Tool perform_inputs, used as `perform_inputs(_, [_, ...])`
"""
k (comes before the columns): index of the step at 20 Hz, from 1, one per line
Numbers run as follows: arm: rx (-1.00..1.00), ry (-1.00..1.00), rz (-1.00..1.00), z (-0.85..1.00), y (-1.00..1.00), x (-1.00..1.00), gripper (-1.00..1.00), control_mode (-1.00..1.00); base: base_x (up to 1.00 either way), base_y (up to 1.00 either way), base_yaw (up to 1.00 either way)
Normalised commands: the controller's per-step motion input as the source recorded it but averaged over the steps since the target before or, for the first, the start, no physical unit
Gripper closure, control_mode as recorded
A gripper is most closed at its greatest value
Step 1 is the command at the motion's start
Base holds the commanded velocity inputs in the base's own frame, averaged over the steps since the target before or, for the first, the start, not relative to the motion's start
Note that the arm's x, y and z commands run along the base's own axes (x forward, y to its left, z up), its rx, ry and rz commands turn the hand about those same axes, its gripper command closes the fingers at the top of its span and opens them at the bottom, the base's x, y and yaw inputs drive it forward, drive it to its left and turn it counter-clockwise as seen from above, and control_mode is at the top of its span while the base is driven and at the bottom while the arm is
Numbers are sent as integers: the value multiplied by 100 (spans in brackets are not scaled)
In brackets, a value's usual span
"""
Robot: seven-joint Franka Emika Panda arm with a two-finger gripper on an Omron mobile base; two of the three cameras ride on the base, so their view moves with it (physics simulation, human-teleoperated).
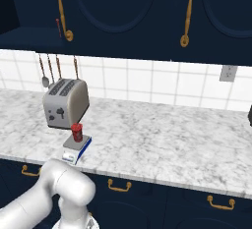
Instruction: Pick the yogurt and place it on the digital scale for weighing, and close the cabinet.
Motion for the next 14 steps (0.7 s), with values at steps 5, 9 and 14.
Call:
perform_inputs(5, [34,15,0,2,-100,100,-100,-100,0,0,0])
perform_inputs(9, [40,3,0,0,-100,100,-100,-100,0,0,0])
perform_inputs(14, [40,7,0,0,-100,100,-100,-100,0,0,0])
